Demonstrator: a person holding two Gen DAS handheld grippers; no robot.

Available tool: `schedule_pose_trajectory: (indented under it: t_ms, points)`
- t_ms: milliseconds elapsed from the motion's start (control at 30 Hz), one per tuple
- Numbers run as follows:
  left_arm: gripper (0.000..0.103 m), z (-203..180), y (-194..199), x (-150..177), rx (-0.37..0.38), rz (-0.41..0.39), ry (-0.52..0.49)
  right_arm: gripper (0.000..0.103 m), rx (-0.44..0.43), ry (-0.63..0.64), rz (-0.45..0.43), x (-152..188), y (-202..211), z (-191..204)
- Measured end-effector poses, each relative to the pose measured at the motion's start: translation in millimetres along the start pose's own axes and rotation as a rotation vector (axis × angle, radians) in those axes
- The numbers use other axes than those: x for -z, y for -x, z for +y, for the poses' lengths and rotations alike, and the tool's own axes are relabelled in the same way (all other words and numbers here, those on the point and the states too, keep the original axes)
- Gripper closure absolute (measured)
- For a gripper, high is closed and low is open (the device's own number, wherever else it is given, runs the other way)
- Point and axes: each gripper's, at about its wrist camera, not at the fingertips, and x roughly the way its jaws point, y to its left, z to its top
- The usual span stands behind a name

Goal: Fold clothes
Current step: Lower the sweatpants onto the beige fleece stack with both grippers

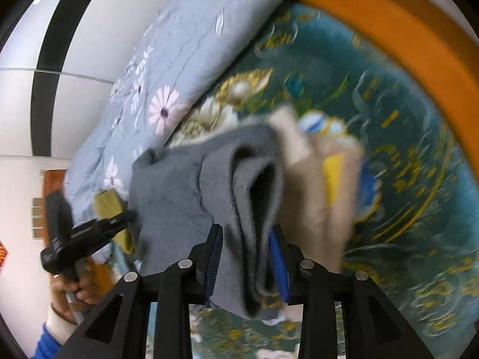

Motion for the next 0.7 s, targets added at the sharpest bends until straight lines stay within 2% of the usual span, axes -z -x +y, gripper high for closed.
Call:
schedule_pose_trajectory:
  t_ms: [100, 167, 233, 300, 400, 533, 700]
  points:
    - [0.082, 0.5, 16.2, 10.7, 0.048, -0.046, 0.008, 0.067, 0.035, 0.057, -0.076, -6.4, 17.4, 16.2]
    - [0.082, -11.1, 16.4, 26.6, 0.098, -0.040, -0.033, 0.067, 0.024, 0.126, -0.064, -3.4, 11.0, 35.9]
    - [0.082, -22.0, 9.1, 41.7, 0.097, -0.020, -0.083, 0.066, 0.015, 0.205, -0.031, 0.4, -2.3, 55.6]
    - [0.082, -31.0, -1.9, 53.8, 0.072, 0.008, -0.132, 0.066, 0.043, 0.230, -0.037, 0.1, -16.7, 63.0]
    - [0.082, -34.0, -18.5, 67.0, 0.037, 0.045, -0.159, 0.066, 0.106, 0.182, -0.032, -5.1, -37.8, 51.8]
    - [0.082, -23.6, -45.1, 71.4, 0.001, 0.100, -0.125, 0.066, 0.166, 0.110, 0.011, -12.0, -65.6, 33.9]
    - [0.082, -20.3, -51.1, 64.9, -0.004, 0.111, -0.093, 0.066, 0.162, 0.121, 0.020, -13.3, -61.3, 36.0]
